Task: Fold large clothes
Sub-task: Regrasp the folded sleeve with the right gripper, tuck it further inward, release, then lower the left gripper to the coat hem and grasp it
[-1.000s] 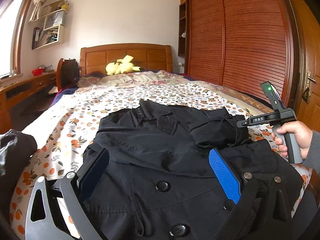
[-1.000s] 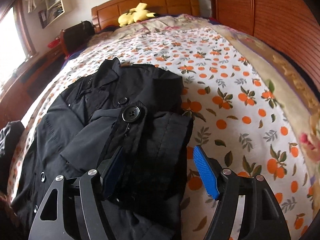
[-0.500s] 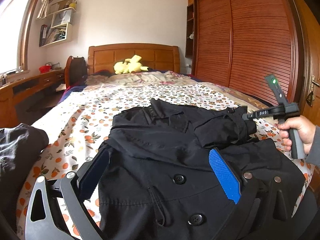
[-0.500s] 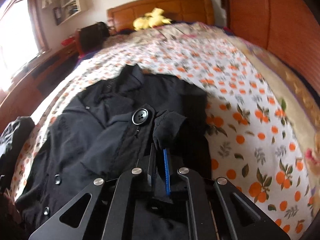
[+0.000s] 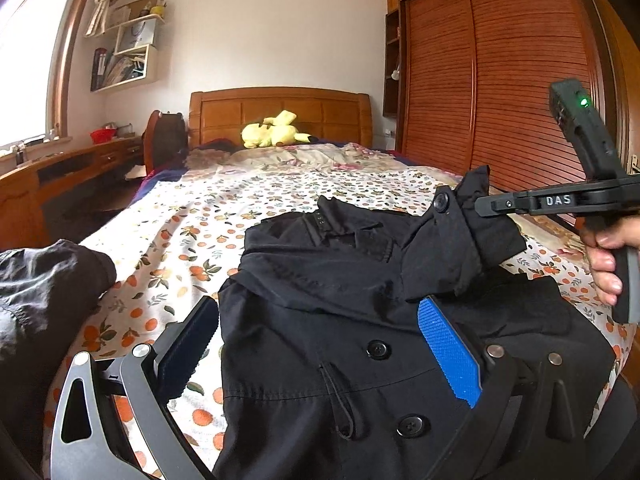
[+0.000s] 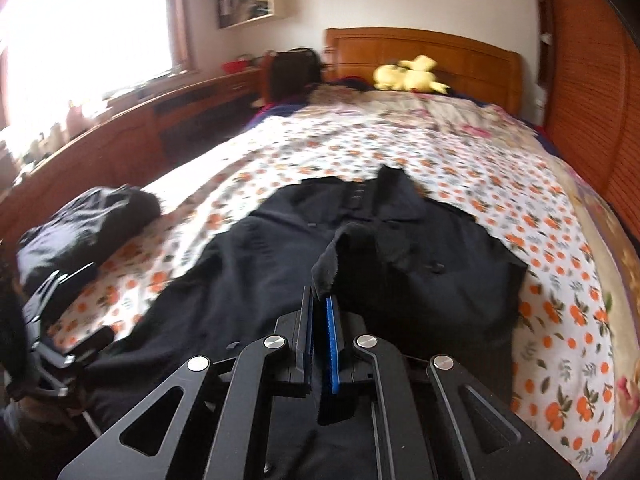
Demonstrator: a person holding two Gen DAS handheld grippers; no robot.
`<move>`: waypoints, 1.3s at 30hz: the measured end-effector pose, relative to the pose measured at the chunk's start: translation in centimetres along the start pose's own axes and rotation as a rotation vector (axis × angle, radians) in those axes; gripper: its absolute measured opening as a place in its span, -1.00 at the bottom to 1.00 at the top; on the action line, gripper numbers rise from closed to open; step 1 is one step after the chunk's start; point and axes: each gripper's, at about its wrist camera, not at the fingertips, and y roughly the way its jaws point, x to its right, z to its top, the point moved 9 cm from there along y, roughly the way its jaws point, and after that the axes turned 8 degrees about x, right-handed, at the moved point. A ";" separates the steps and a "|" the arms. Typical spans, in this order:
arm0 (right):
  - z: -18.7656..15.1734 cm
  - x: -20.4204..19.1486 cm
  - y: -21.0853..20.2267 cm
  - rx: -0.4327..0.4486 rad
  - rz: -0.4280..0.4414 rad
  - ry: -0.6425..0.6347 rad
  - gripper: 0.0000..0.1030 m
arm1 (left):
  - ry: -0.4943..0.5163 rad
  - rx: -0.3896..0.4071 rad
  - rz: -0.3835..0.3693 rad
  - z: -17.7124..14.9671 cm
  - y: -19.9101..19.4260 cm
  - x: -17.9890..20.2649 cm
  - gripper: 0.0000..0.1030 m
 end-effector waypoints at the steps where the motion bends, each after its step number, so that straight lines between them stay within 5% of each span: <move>1: -0.1 -0.9 -0.1 -0.004 0.008 -0.010 -0.89 | 0.001 0.001 0.002 0.0 -0.1 0.0 0.95; 16: -0.3 -4.9 -2.9 -0.019 0.063 -0.066 -0.68 | 0.019 0.001 0.019 0.2 -0.3 0.4 0.95; 29: -3.3 2.9 -7.5 0.018 -0.015 -0.040 -0.41 | 0.062 -0.025 -0.009 -0.5 -0.1 5.1 0.95; 39: -8.3 10.2 -11.0 -0.011 -0.108 -0.025 -0.01 | 0.103 -0.093 -0.089 -1.4 2.3 12.9 0.95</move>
